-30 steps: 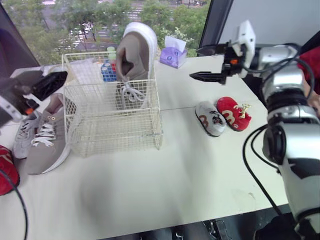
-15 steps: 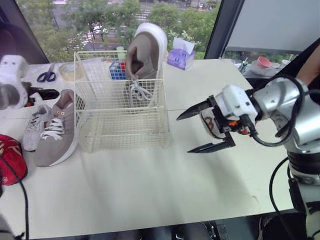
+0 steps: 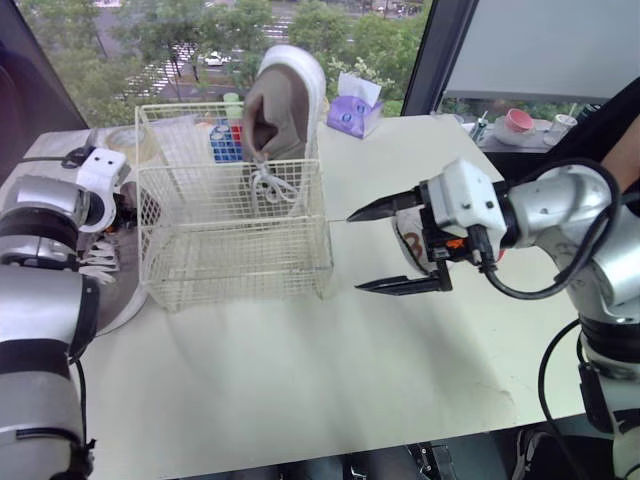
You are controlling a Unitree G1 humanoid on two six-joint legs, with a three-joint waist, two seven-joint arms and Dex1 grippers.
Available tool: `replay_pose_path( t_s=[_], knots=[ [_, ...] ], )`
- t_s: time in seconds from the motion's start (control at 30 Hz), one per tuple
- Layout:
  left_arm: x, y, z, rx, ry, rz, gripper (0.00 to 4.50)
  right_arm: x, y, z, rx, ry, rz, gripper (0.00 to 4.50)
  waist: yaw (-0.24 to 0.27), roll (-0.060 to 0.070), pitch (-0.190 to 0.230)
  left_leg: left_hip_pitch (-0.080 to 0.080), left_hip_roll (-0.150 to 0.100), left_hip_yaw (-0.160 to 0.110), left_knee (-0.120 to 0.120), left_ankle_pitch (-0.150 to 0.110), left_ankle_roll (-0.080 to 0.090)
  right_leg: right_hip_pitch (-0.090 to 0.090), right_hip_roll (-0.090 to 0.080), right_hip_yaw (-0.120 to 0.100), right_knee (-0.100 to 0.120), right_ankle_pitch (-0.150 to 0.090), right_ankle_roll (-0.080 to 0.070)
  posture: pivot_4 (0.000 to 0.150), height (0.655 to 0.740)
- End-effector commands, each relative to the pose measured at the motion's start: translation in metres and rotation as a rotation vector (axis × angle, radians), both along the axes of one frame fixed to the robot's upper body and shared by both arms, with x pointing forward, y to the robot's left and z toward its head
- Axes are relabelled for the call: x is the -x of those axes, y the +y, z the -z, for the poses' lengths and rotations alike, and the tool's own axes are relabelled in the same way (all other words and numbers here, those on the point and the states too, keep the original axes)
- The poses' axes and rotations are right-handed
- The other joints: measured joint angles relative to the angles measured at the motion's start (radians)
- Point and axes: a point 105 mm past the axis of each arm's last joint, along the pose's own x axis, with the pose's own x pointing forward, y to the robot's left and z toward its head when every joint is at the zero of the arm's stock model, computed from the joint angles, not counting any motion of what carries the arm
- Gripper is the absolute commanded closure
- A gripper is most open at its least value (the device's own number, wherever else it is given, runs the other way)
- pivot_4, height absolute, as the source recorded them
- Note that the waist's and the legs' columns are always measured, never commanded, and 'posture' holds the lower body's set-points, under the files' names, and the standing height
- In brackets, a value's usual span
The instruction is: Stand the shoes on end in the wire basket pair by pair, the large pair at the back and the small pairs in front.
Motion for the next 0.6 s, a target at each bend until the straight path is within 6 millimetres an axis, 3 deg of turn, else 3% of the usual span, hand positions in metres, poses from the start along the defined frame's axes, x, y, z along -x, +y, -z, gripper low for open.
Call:
replay_pose_path(
  t_s=[0.03,0.13,0.2,0.4,0.47,0.53,0.6],
  knots=[
    [0.014,0.005,0.032,0.021,0.131,-0.017,3.24,0.004,-0.002,-0.010,-0.030,-0.049,0.019,0.00,0.001,0.000,-0.001,0.000,0.000,0.000,0.000,0.000,0.000,0.000,0.000,0.000,0.000,0.000,0.000,0.150,0.7400],
    [0.014,0.007,0.023,0.064,0.093,-0.044,3.84,0.003,-0.002,-0.011,-0.044,-0.053,0.030,0.00,0.000,0.000,-0.002,0.000,0.000,0.000,0.000,0.000,0.000,0.000,0.000,0.000,0.001,0.000,0.000,0.150,0.7400],
    [0.012,0.011,0.013,0.088,0.046,-0.074,3.84,0.002,-0.003,-0.011,-0.048,-0.054,0.035,0.00,0.000,0.000,-0.002,0.000,0.000,0.000,0.000,0.000,0.000,0.000,0.000,0.000,0.001,0.000,0.000,0.150,0.7400],
    [0.013,0.014,-0.101,0.344,-0.317,-0.112,3.84,0.000,-0.011,-0.019,-0.067,-0.018,0.058,0.00,-0.001,-0.011,0.002,-0.003,0.000,-0.001,0.000,0.000,0.000,-0.002,0.000,0.000,0.001,0.000,0.000,0.150,0.7400],
    [0.023,0.016,-0.134,0.379,-0.394,-0.107,3.84,0.000,-0.014,-0.024,-0.082,0.006,0.063,0.00,-0.001,-0.014,0.002,-0.004,0.000,-0.002,0.000,0.000,0.000,-0.003,0.001,-0.001,0.001,0.000,0.000,0.150,0.7400],
    [0.040,0.020,-0.186,0.387,-0.588,-0.081,3.84,0.000,-0.021,-0.032,-0.105,0.047,0.082,0.00,-0.002,-0.014,0.002,-0.005,0.000,-0.002,0.000,0.000,0.000,-0.003,0.000,-0.001,0.001,0.000,0.000,0.150,0.7400],
    [0.071,0.033,-0.241,0.287,-0.865,-0.086,3.84,-0.001,-0.026,-0.046,-0.176,0.095,0.088,0.00,-0.011,-0.015,0.002,-0.005,0.001,-0.003,0.000,-0.001,0.002,-0.003,-0.001,-0.001,0.000,0.000,0.000,0.150,0.7400]
  ],
)
